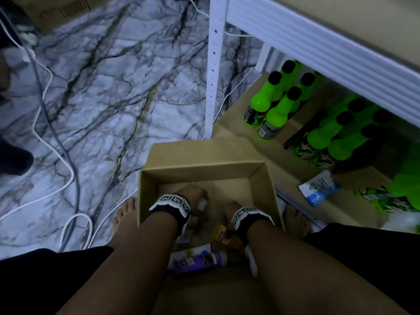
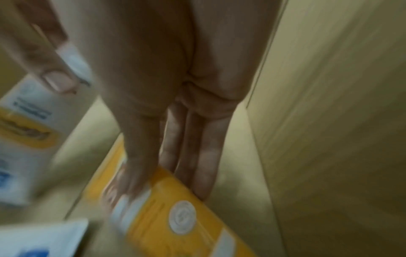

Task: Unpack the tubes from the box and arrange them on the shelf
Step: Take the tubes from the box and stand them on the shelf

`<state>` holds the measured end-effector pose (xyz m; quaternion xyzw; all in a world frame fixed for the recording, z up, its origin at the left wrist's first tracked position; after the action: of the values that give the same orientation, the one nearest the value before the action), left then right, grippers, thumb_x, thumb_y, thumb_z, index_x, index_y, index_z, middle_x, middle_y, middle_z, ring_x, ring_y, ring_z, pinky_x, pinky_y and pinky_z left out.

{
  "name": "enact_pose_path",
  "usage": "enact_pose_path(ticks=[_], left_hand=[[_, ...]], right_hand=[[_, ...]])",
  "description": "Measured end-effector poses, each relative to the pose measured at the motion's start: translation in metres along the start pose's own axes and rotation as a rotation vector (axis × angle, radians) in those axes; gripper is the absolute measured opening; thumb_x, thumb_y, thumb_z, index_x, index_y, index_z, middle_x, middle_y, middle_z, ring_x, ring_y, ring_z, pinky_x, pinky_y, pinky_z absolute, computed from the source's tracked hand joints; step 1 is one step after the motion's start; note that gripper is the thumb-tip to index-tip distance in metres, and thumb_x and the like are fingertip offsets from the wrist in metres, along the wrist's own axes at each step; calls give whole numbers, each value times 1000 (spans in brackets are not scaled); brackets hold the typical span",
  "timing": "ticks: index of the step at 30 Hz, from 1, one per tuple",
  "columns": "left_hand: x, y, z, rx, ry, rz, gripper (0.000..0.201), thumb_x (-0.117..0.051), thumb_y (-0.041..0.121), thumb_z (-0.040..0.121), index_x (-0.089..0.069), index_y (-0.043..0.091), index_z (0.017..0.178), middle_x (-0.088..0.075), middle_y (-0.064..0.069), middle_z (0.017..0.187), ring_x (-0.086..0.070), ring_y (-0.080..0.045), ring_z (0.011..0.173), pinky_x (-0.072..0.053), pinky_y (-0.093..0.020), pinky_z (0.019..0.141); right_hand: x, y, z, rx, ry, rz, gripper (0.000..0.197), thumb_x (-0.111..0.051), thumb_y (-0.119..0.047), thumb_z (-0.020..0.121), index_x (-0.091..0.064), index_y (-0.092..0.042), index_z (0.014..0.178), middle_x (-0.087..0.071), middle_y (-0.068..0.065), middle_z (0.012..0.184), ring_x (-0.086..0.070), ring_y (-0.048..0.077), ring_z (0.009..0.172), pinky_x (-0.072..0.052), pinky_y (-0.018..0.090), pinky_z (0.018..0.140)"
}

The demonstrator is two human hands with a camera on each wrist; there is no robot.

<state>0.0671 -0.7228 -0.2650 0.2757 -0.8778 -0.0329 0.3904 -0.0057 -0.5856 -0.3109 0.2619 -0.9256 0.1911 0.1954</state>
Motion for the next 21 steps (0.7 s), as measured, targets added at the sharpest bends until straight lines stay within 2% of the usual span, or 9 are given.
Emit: enact_pose_path(ticks=[1,4,6,8,10,13,16,19,21], left_hand=[[11,2,-7,1,13,-4,32,-73,29,74,-66,18,104,-66,-6,110,-62,-28,104,-49,-26,80],[37,5,-21,48,29,32,39,-78,37,69,-67,11,97,-67,-10,102,-65,-30,97,-55,-37,81],[51,6,-35,84,48,36,41,-80,44,66,-62,10,81,-67,-12,98,-66,-31,94,-54,-34,74],[64,6,-51,124,71,19,45,-81,49,63,-53,14,66,-66,-13,92,-66,-31,89,-49,-31,66],[77,9,-67,137,85,-9,45,-81,49,61,-57,14,71,-66,-12,90,-66,-28,85,-49,-30,64],[98,16,-93,128,136,-157,49,-83,45,60,-55,19,91,-62,-4,96,-59,-23,83,-48,-31,64],[111,24,-113,124,219,-352,54,-82,40,61,-48,25,100,-54,3,103,-56,-19,91,-47,-28,71],[127,45,-135,40,258,-584,46,-79,26,62,-58,21,103,-65,5,91,-62,-8,77,-53,-19,68],[140,61,-150,-20,279,-658,36,-76,21,60,-68,13,94,-69,1,74,-66,-13,66,-55,-23,57]], right_hand=[[5,-1,-10,-6,-45,-15,9,-60,-16,94,-65,-14,101,-57,10,95,-57,30,114,-46,22,79],[23,3,-19,6,97,12,33,-65,-17,88,-43,-27,67,-39,-3,71,-51,20,73,-42,23,68],[39,-2,-41,3,192,64,25,-71,-18,83,-52,-23,67,-53,0,77,-58,22,78,-48,27,71],[55,-5,-60,16,235,92,12,-72,-24,83,-67,-15,89,-65,8,98,-64,27,93,-54,32,81],[72,-4,-80,30,280,145,16,-69,-24,87,-68,-11,96,-66,11,109,-63,28,98,-52,31,82],[99,1,-113,25,389,276,28,-82,-21,74,-56,-18,63,-65,8,82,-59,22,77,-51,31,71],[122,4,-154,75,487,430,28,-86,-16,67,-57,-16,69,-63,4,73,-61,21,71,-57,40,75],[144,7,-195,131,607,490,27,-84,-23,69,-58,-20,67,-61,-2,69,-57,13,64,-49,23,64],[156,8,-221,179,682,543,25,-85,-19,68,-61,-15,68,-65,1,67,-59,14,60,-50,24,56]])
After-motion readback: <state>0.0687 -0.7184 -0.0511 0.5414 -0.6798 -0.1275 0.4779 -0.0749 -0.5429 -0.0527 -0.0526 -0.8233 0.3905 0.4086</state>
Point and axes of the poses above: each hand's wrist, its own z-axis towards the middle knuckle, its own x-axis out of the back of the hand, y = z × x, the point moved 4 cm from there along z, towards the middle knuckle
